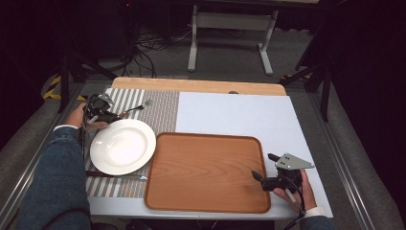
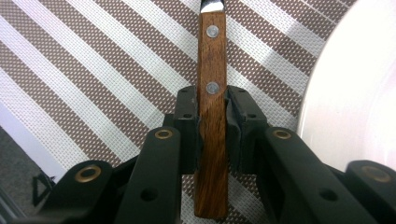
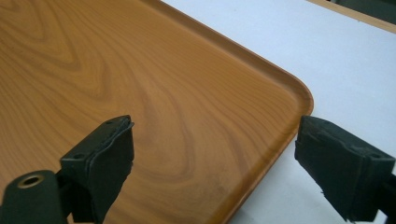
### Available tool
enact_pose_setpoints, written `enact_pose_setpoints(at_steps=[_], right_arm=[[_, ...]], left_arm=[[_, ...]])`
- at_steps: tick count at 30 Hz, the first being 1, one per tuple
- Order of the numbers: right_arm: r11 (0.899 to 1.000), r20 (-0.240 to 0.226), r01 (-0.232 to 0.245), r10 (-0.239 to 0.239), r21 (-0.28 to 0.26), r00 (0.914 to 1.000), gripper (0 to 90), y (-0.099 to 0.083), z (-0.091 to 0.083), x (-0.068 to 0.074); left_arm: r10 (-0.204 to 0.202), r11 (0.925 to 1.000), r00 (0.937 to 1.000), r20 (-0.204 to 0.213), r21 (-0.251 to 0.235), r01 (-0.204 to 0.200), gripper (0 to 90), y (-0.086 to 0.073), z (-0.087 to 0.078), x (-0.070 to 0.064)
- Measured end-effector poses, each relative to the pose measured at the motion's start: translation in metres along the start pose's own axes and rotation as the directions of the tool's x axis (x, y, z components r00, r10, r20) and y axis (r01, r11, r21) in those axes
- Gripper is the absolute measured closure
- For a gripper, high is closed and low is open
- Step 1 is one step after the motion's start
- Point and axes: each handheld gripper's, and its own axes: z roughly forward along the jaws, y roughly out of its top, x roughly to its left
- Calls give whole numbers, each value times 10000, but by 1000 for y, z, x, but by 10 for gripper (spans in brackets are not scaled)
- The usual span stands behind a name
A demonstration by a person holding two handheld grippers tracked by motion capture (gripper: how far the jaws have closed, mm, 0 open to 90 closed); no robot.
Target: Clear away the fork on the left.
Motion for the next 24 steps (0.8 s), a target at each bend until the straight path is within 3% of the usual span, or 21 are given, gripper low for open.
enact_pose_setpoints(at_steps=[4,6,7,10,11,13,14,17,19,24], right_arm=[[10000,-33,2,-2,-5,10000,126,0,1,0],[10000,-57,22,-22,-3,10000,125,1,1,1],[10000,-60,48,-48,-1,10000,125,1,1,0],[10000,-93,50,-50,-13,9999,125,1,2,0],[10000,-112,59,-59,-15,9999,125,1,2,1],[9999,-155,88,-89,-49,9998,125,2,2,1],[9999,-181,126,-128,-65,9998,125,2,3,1],[9999,-210,128,-130,-91,9997,124,3,3,0],[9998,-235,108,-111,-144,9997,124,3,3,-1],[9994,-297,55,-65,-332,9995,124,4,2,-1]], left_arm=[[-69,9998,9989,-459,-204,60,758,-4,-2,-3],[-332,9986,9983,-489,-426,311,758,-7,-3,-4],[-309,9983,9959,-849,-525,265,759,-8,-5,-5],[-657,9937,9928,-997,-972,560,759,-10,-9,-8],[-722,9906,9896,-1241,-1243,566,759,-9,-11,-8],[-931,9803,9888,-1168,-1843,705,759,-9,-18,-11],[-986,9741,9862,-1326,-2155,684,760,-7,-22,-15],[-1078,9680,9855,-1307,-2399,740,760,-5,-24,-20],[-1187,9585,9839,-1334,-2739,785,760,-5,-26,-25],[-1373,9444,9788,-1518,-3181,832,760,-4,-34,-40]])
